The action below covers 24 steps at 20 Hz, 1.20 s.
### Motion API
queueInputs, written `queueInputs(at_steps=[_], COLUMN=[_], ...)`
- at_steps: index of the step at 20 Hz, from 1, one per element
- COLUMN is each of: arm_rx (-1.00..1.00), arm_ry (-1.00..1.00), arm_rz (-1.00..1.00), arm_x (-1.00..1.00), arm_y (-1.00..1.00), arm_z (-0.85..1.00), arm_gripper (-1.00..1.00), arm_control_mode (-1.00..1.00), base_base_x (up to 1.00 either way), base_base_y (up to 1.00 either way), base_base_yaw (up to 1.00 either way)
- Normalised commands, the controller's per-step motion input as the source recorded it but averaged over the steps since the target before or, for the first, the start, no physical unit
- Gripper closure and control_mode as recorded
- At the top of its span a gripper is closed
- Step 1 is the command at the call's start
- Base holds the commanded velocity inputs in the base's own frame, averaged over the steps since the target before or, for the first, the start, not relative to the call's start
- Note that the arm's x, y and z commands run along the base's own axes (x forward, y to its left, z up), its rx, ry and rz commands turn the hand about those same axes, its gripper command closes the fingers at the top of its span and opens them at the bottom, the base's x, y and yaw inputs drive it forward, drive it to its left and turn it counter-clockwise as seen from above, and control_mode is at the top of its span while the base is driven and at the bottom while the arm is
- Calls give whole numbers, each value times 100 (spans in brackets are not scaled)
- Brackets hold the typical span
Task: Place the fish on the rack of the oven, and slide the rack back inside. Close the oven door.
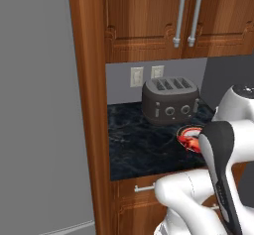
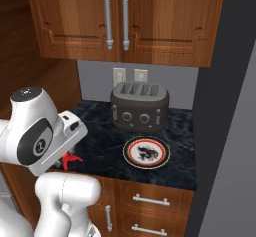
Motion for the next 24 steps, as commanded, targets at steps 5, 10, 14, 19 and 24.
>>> queueInputs(at_steps=[5, 10, 14, 19, 24], arm_rx=[0, 0, 0, 0, 0], arm_ry=[-5, 0, 0, 0, 0], arm_rz=[2, 0, 0, 0, 0], arm_x=[-15, 0, 0, 0, 0], arm_y=[0, 0, 0, 0, 0], arm_z=[-6, 0, 0, 0, 0], arm_gripper=[100, 100, 100, 100, 100], arm_control_mode=[100, 100, 100, 100, 100], base_base_x=[-31, -97, -78, -21, 0], base_base_y=[0, 0, 7, 53, 62], base_base_yaw=[4, 19, 35, 57, 74])
